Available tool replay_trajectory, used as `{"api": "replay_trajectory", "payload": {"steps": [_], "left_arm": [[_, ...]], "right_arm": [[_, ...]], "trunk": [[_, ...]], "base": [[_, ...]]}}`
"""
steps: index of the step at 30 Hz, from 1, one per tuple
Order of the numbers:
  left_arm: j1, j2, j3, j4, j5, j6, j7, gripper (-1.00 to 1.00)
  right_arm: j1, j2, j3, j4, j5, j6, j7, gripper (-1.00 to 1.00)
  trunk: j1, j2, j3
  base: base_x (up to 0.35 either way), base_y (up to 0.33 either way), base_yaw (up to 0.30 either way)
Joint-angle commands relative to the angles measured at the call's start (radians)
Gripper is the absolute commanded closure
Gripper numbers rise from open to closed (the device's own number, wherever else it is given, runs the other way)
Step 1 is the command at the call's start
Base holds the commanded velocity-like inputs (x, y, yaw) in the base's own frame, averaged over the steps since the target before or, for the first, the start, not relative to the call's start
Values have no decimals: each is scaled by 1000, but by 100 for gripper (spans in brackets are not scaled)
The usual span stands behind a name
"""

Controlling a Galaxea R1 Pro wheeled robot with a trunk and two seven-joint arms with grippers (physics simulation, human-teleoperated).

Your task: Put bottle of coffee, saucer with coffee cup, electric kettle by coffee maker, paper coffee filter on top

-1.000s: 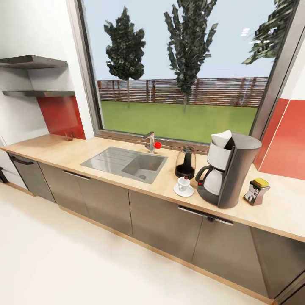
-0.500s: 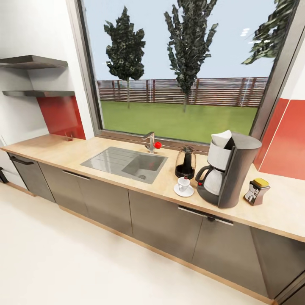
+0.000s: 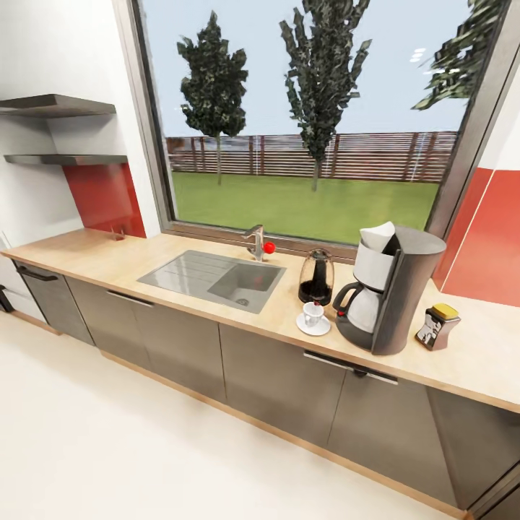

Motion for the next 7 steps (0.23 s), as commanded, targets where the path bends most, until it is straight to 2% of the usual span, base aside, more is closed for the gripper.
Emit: {"api": "replay_trajectory", "payload": {"steps": [1, 3, 7], "left_arm": [[0, 0, 1, -2, -6, 6, 0, -100], [0, -6, 2, -2, -5, 5, 0, -100], [0, -35, 2, -2, -5, 4, 0, -100]], "right_arm": [[-1, 0, -5, -1, 1, -1, -3, -100], [-1, 0, -5, -1, 1, -5, -3, -100], [-1, 0, -5, -1, 1, -6, -3, -100]], "trunk": [[1, -2, -2], [1, -2, -2], [1, -2, -2]], "base": [[0, 0, 0], [0, 0, 0], [0, 0, 0]]}}
